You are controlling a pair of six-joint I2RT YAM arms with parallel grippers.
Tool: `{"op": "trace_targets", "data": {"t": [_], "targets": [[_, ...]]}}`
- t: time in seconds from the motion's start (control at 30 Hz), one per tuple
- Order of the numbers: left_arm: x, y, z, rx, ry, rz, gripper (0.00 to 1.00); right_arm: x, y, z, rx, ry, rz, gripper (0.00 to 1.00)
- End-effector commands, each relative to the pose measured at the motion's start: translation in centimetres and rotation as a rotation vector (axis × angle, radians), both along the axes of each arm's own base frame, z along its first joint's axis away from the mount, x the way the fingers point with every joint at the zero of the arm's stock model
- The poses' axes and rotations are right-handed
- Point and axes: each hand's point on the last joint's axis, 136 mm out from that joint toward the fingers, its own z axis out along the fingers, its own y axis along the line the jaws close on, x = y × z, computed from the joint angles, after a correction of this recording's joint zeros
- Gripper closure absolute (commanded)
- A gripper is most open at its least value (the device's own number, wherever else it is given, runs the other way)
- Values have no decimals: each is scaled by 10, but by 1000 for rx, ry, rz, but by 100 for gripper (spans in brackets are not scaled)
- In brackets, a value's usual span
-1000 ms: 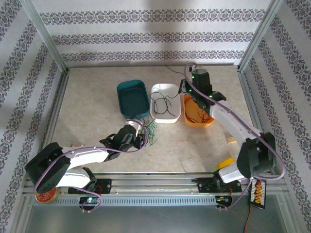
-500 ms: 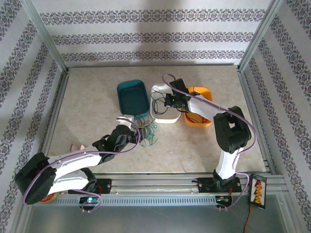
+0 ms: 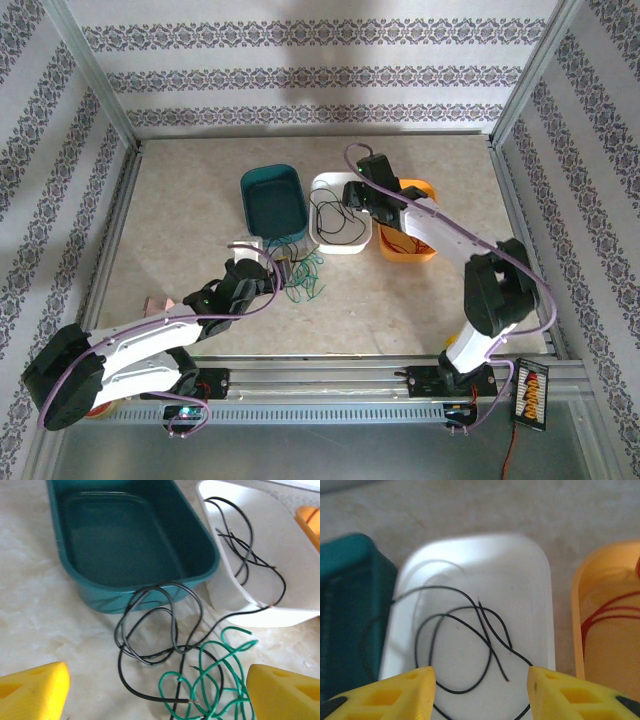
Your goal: Untangle the cables
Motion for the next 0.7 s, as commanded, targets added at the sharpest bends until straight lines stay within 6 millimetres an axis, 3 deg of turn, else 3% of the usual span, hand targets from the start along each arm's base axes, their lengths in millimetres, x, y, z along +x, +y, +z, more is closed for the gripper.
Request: {"op": "trace_targets", "data": {"t": [0.0, 0.13, 0.27, 0.5, 0.67], "targets": [[6, 27, -12, -34, 71, 140, 9, -17, 6, 11, -55, -41, 67, 49], [16, 28, -17, -129, 123, 130, 9, -45, 28, 5, -33, -15, 176, 49], [29, 23, -22, -130, 181, 63, 19, -64, 28, -9, -21, 18, 179, 49], [35, 9, -48, -81, 298, -42, 26, -76, 21, -18, 3, 40, 157, 49], [35, 10, -72, -74, 329, -26, 29, -85, 36, -13, 39, 36, 233, 49]]}}
